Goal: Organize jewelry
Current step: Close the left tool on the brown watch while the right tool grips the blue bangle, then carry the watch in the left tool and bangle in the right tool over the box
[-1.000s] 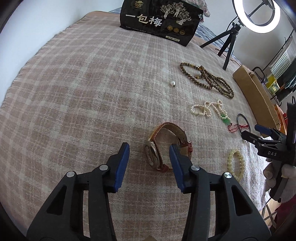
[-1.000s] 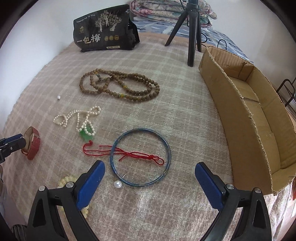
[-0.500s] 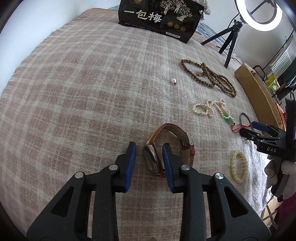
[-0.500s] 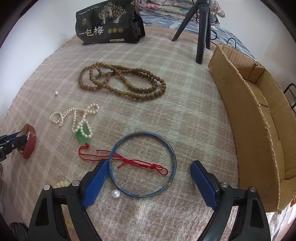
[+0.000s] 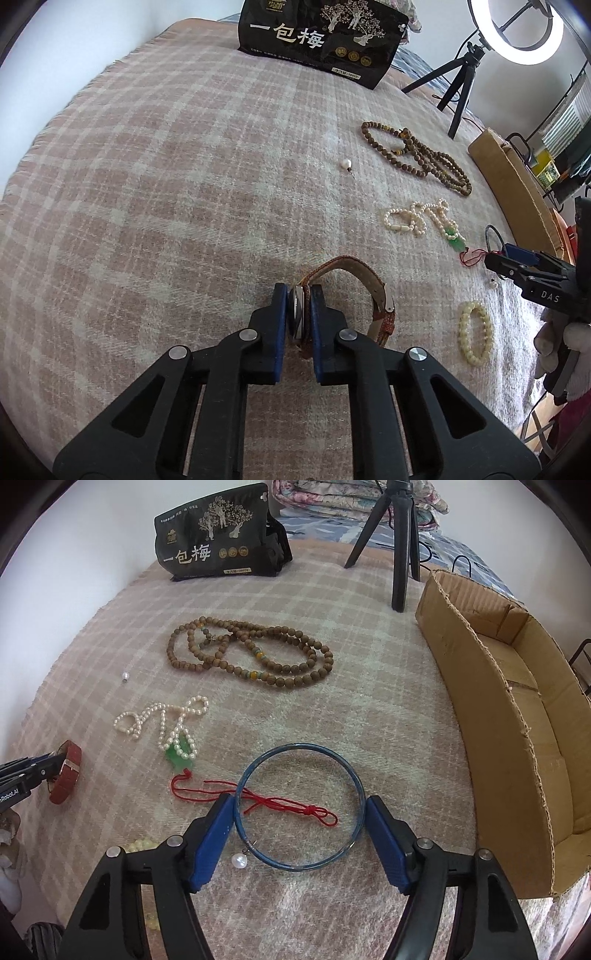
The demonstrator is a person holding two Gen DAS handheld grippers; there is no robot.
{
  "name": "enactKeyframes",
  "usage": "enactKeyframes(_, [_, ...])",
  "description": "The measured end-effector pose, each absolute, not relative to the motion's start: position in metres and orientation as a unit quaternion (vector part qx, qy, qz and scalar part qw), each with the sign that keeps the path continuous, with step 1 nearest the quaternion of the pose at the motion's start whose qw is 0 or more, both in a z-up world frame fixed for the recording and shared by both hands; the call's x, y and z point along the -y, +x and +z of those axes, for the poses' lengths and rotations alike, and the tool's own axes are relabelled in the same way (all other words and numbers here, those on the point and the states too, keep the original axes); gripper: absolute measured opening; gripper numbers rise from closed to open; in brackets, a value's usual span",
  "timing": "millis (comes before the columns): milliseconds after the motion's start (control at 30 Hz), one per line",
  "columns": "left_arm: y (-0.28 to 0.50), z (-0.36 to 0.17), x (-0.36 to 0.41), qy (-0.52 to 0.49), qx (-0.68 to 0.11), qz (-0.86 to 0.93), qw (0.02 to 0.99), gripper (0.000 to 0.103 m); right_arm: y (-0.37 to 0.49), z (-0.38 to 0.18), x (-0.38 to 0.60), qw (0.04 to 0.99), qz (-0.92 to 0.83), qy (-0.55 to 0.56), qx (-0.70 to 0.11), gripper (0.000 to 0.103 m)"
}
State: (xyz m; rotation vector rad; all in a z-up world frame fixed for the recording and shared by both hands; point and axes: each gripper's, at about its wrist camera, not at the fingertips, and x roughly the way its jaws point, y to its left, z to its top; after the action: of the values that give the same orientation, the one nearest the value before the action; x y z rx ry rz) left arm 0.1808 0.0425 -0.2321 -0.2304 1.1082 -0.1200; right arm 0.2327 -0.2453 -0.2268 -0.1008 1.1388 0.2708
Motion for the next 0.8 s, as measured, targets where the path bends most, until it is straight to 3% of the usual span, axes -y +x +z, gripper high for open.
enactKeyframes(800, [0.179, -0.178, -0.012, -0.086, -0.473, -0.087, 0.872, 0.009, 0.198, -0.15, 0.271, 0.878, 0.122, -0.029, -0.462, 0.074])
